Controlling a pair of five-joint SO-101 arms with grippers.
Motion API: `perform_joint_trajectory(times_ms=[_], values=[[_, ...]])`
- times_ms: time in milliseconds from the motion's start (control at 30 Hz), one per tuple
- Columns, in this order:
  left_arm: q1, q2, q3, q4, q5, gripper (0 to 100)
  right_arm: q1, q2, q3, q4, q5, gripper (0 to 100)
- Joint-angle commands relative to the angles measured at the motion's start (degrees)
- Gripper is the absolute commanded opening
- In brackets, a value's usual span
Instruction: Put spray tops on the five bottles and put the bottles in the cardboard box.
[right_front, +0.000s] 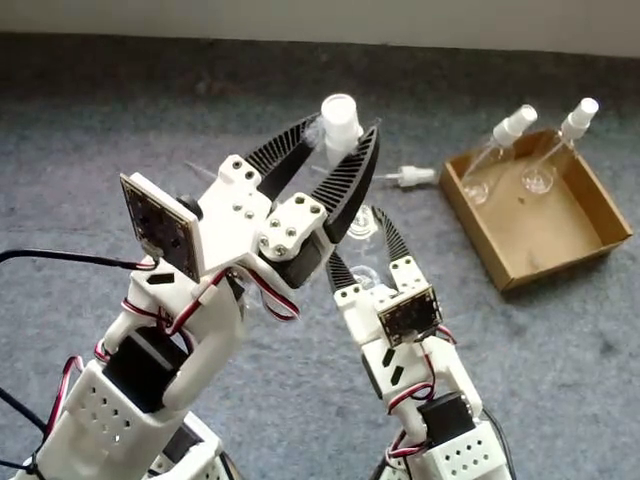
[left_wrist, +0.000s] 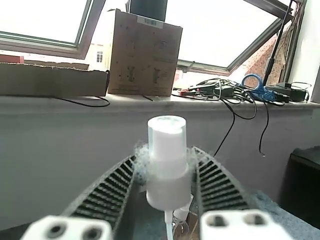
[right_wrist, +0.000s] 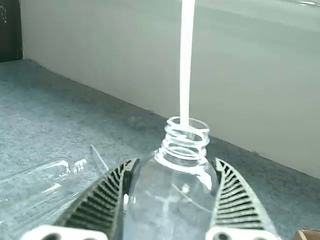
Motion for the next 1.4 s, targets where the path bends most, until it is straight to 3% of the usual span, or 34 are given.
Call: perform_joint_trajectory(times_ms=[0,733,1367], values=[[0.57,-1.01,-1.36,0.26,0.88,0,-0.57,-0.48,8.48,-0.92,0.35,13.0],[-4.79,-1.01,5.05,-10.9,0.88,0,-0.57,-0.22,8.48,-0.84,0.26,13.0],[-4.09,-1.63,5.14,-10.81,0.97,0,-0.57,-0.22,8.48,-0.84,0.26,13.0]])
